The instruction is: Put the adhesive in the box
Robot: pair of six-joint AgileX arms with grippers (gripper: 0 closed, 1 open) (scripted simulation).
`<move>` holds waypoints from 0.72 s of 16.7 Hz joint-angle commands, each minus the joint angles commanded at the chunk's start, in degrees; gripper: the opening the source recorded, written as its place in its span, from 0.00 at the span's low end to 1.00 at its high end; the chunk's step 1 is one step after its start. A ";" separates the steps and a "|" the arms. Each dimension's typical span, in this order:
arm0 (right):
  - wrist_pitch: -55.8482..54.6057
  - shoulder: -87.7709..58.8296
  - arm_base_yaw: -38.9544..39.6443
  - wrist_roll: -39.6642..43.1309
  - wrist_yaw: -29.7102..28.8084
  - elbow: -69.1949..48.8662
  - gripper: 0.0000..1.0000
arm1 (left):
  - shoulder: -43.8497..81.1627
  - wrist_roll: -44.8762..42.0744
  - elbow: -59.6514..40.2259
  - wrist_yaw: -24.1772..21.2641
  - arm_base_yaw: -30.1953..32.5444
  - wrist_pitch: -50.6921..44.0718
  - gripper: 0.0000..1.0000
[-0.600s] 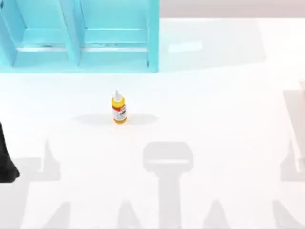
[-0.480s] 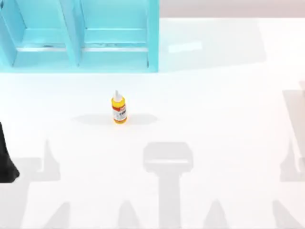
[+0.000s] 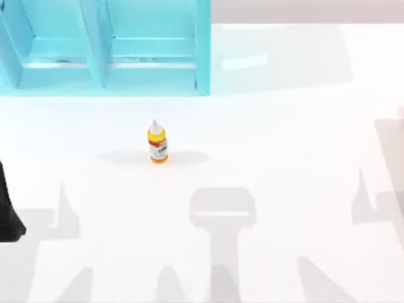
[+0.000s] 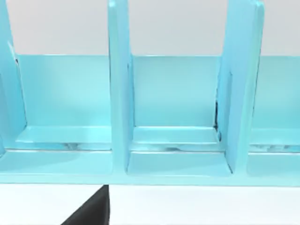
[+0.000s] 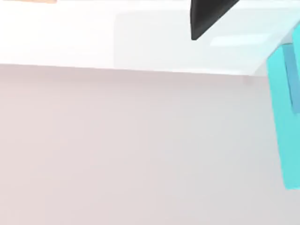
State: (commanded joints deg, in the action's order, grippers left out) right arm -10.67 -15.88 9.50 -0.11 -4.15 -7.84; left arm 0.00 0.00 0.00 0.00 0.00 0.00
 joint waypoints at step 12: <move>-28.53 -42.10 21.82 -0.29 -15.36 -21.99 1.00 | 0.00 0.00 0.00 0.00 0.00 0.00 1.00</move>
State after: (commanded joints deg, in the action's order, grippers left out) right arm -39.20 -57.99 31.32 -0.40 -19.51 -29.82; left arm 0.00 0.00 0.00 0.00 0.00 0.00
